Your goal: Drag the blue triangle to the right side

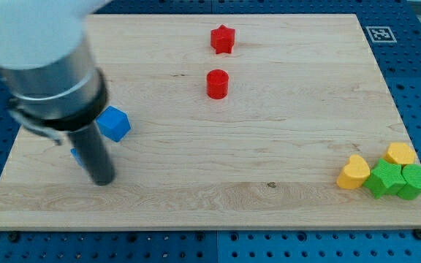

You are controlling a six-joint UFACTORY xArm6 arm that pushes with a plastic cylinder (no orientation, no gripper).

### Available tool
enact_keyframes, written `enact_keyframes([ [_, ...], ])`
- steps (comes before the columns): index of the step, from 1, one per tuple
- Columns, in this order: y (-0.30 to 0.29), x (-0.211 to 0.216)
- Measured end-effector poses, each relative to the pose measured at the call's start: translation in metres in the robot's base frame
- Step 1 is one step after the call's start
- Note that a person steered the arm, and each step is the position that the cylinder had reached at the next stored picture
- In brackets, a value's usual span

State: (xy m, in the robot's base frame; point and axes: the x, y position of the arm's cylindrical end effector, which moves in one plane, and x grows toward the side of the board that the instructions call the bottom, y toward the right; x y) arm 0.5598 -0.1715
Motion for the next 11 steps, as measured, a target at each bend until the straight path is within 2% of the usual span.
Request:
enact_keyframes([
  [2,-0.096,-0.007],
  [3,-0.102,-0.012],
  [5,-0.049,-0.026],
  [7,0.041,-0.007],
  [8,0.065,-0.009],
  [10,0.022,-0.016],
  [11,0.037,-0.029],
])
